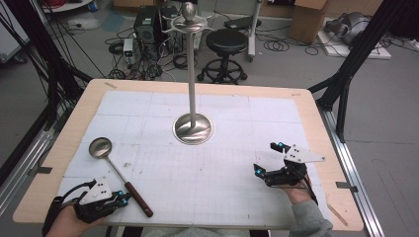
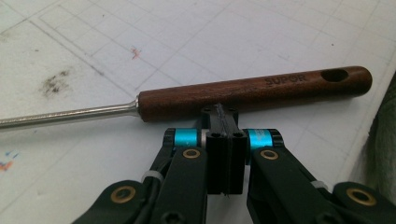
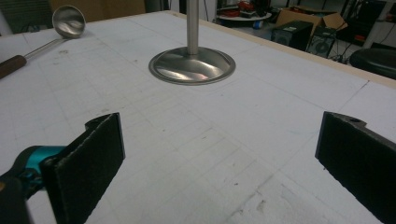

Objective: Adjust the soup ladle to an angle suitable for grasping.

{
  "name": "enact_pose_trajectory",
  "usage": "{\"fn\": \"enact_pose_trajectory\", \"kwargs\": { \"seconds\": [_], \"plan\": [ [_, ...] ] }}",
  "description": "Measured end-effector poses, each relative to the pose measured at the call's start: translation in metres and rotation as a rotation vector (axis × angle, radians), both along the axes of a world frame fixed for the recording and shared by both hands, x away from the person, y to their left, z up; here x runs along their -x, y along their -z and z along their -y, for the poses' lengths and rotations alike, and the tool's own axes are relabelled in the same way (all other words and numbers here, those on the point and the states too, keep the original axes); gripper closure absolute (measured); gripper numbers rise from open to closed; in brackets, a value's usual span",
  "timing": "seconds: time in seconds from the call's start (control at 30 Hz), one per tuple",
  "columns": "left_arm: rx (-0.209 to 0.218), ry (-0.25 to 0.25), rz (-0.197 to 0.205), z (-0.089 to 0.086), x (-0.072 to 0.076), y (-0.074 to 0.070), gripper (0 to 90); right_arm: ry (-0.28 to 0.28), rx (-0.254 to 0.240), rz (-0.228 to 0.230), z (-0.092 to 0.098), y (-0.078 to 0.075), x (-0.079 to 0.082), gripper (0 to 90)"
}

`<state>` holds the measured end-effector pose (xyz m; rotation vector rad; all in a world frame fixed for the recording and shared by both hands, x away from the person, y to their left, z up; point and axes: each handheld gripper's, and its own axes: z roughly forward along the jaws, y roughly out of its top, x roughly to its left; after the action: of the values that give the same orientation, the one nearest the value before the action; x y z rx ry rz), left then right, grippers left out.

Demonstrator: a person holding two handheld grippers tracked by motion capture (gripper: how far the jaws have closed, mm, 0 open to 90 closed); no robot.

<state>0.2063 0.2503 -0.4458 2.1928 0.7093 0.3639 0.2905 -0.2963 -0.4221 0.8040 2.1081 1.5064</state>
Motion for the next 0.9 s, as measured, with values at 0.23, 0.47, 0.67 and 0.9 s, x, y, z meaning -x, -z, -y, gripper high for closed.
{"fn": "enact_pose_trajectory", "kwargs": {
  "seconds": [0.23, 0.47, 0.67, 0.9],
  "plan": [
    [0.01, -0.005, -0.007, 0.011, -0.009, 0.0, 89.4, 0.002, -0.006, -0.001, 0.0, 0.0, 0.0, 0.3],
    [0.008, -0.005, -0.008, 0.023, -0.019, 0.0, 89.4, 0.001, -0.005, 0.004, 0.0, 0.0, 0.0, 0.3],
    [0.002, 0.008, -0.015, 0.036, -0.03, -0.001, 89.4, -0.001, -0.006, 0.003, 0.001, 0.0, 0.0, 0.4],
    [0.007, 0.02, -0.016, 0.046, -0.042, -0.001, 89.4, 0.008, -0.013, 0.004, 0.001, -0.001, 0.0, 0.3]
  ]
}}
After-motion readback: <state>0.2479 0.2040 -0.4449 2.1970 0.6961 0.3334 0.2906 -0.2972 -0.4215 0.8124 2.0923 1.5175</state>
